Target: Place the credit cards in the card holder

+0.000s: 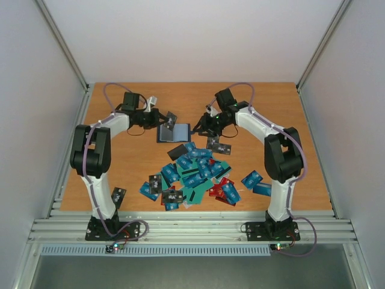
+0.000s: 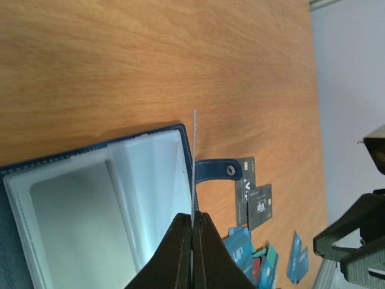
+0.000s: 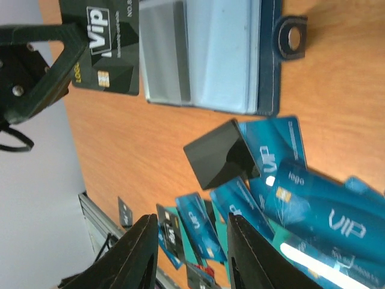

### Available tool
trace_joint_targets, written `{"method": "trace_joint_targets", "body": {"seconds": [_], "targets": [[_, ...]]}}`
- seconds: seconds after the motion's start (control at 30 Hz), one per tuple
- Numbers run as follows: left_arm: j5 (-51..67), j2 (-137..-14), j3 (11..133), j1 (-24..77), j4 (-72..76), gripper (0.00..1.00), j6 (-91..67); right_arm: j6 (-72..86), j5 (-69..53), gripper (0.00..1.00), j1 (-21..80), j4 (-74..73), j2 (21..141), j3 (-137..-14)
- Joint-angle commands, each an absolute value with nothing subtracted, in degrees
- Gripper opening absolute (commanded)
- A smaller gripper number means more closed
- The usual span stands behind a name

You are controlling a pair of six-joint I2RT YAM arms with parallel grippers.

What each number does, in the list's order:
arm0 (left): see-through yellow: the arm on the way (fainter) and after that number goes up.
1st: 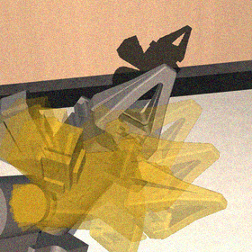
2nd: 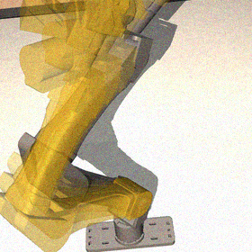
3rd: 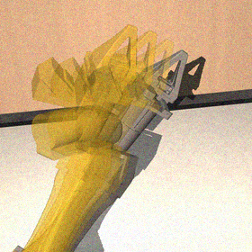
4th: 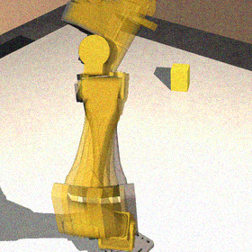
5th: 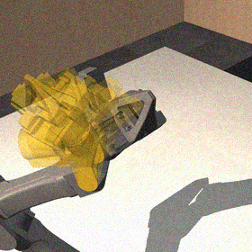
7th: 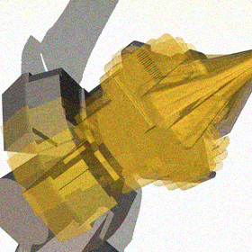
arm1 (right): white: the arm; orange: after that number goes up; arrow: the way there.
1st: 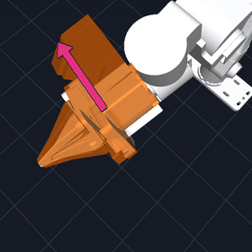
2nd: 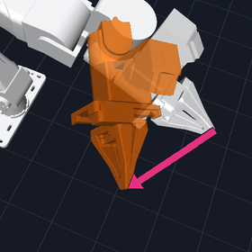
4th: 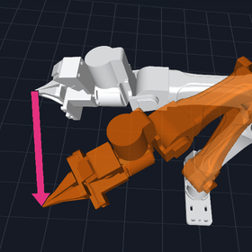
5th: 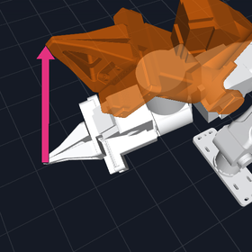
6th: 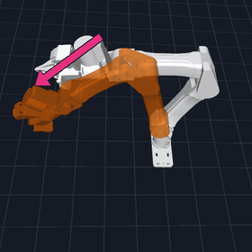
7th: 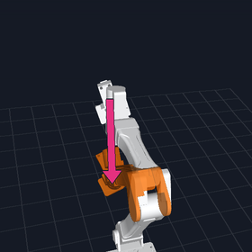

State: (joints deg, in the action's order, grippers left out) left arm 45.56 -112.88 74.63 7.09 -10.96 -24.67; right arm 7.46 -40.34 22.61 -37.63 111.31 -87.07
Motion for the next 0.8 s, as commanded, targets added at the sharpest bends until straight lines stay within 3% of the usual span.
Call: {"method": "trace_joint_targets", "body": {"seconds": [0.0, 0.77], "targets": [[44.39, -115.28, 77.23, 6.94, -11.52, 0.00, -21.21, 9.75, -41.27, 0.33, 22.85, -34.73, 115.37, -92.27], [47.85, -119.74, 77.18, 6.95, -14.90, 0.00, -18.57, 9.89, -41.57, 0.31, 24.90, -44.06, 136.24, -115.91]]}}
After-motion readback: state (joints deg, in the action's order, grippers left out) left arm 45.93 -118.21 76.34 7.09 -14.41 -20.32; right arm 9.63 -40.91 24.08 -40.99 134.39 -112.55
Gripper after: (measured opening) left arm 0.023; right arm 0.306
